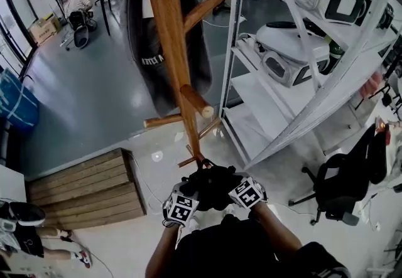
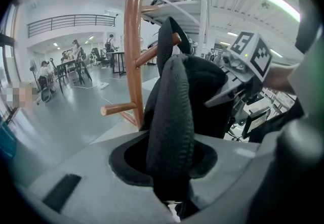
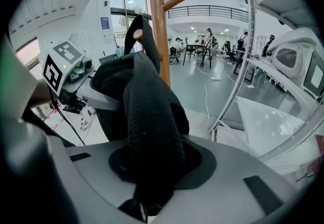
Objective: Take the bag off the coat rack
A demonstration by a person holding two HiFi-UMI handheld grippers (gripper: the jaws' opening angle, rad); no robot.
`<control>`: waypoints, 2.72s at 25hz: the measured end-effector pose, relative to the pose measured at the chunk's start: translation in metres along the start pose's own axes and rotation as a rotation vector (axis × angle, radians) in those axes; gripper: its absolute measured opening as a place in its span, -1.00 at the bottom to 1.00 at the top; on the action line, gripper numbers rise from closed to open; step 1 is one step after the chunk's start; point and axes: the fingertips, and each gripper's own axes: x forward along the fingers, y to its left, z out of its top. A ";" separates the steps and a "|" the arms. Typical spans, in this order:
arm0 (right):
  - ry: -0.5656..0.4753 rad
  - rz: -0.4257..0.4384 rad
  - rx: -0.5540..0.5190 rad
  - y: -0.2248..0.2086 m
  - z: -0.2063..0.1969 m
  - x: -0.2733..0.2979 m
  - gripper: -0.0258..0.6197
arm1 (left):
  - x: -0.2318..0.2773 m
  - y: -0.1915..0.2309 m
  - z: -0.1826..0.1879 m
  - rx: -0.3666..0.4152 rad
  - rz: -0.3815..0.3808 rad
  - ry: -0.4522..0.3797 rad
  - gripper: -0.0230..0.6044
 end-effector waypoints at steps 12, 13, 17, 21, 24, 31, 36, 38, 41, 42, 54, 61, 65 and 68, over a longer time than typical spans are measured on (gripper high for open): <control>-0.001 -0.034 0.033 0.025 -0.010 -0.021 -0.62 | -0.021 -0.016 -0.007 0.034 -0.047 -0.003 -0.54; -0.001 -0.036 0.035 0.028 -0.011 -0.022 -0.62 | -0.023 -0.017 -0.009 0.035 -0.050 -0.003 -0.54; 0.003 -0.043 0.042 0.039 -0.017 -0.026 -0.62 | -0.031 -0.022 -0.018 0.040 -0.063 0.000 -0.54; 0.009 -0.040 0.050 0.054 -0.024 -0.026 -0.62 | -0.039 -0.026 -0.029 0.044 -0.077 0.006 -0.54; 0.017 -0.031 0.056 0.066 -0.032 -0.024 -0.62 | -0.044 -0.029 -0.040 0.046 -0.082 0.016 -0.54; 0.036 -0.002 0.076 0.087 -0.052 -0.014 -0.62 | -0.046 -0.035 -0.072 0.032 -0.105 0.055 -0.54; 0.059 0.016 0.083 0.099 -0.064 -0.009 -0.62 | -0.048 -0.040 -0.086 0.026 -0.119 0.069 -0.54; 0.067 0.023 0.078 0.103 -0.067 -0.007 -0.62 | -0.050 -0.041 -0.091 0.020 -0.125 0.079 -0.54; 0.080 0.030 0.068 0.108 -0.071 -0.004 -0.62 | -0.048 -0.042 -0.101 0.009 -0.128 0.080 -0.54; 0.083 0.032 0.067 0.108 -0.072 -0.004 -0.62 | -0.048 -0.043 -0.103 0.005 -0.130 0.081 -0.54; 0.083 0.044 0.069 0.111 -0.072 -0.004 -0.63 | -0.051 -0.042 -0.106 0.002 -0.142 0.106 -0.54; 0.084 0.042 0.061 0.111 -0.071 -0.003 -0.63 | -0.052 -0.040 -0.104 0.000 -0.139 0.105 -0.54; 0.085 0.044 0.061 0.112 -0.071 -0.004 -0.63 | -0.057 -0.042 -0.100 -0.001 -0.141 0.109 -0.54; 0.086 0.045 0.060 0.112 -0.071 -0.005 -0.63 | -0.057 -0.042 -0.099 -0.004 -0.143 0.111 -0.54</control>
